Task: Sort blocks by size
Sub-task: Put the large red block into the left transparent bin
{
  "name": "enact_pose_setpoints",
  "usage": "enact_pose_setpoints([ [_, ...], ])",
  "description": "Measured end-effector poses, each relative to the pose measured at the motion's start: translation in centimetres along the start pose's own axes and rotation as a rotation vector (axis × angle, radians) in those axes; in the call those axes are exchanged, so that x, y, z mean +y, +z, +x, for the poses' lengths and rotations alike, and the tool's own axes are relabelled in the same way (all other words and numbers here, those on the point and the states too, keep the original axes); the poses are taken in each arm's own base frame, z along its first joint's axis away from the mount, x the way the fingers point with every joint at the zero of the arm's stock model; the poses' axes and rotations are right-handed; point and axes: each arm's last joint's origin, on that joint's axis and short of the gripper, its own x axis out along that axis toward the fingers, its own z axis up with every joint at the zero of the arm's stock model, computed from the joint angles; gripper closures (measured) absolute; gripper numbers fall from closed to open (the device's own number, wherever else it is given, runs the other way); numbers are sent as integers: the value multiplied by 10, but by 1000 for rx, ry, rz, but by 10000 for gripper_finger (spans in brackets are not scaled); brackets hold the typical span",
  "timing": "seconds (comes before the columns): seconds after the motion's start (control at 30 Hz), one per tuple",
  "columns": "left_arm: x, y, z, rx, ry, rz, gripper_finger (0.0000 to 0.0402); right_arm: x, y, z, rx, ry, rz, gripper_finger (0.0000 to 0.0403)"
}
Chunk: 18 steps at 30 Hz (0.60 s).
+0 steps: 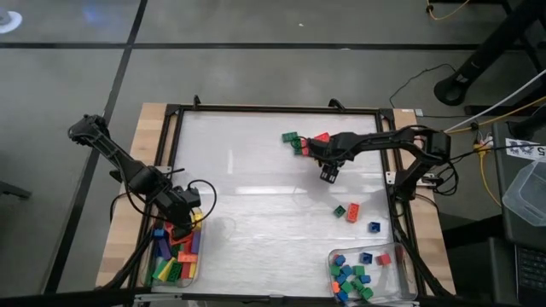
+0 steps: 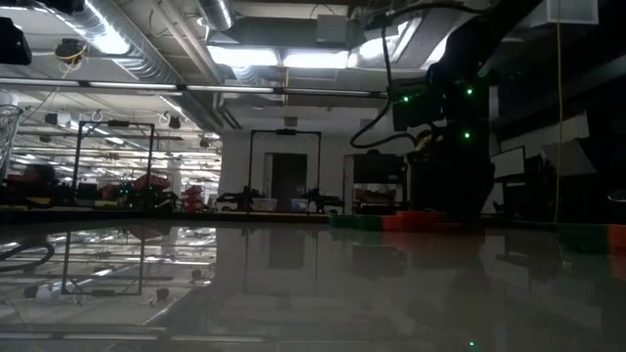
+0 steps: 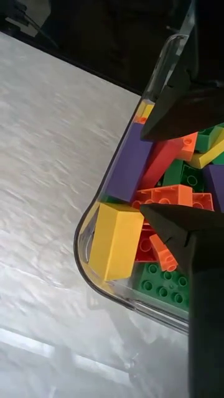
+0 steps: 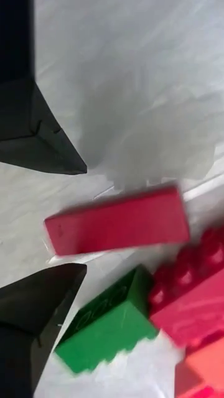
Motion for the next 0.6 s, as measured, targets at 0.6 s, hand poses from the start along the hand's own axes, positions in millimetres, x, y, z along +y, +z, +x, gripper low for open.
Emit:
enact_pose_setpoints([
  [0.6, -5, 5, 0, -92, -35, -2, 240, 6, -4, 12, -35, 158, 3, 303],
])
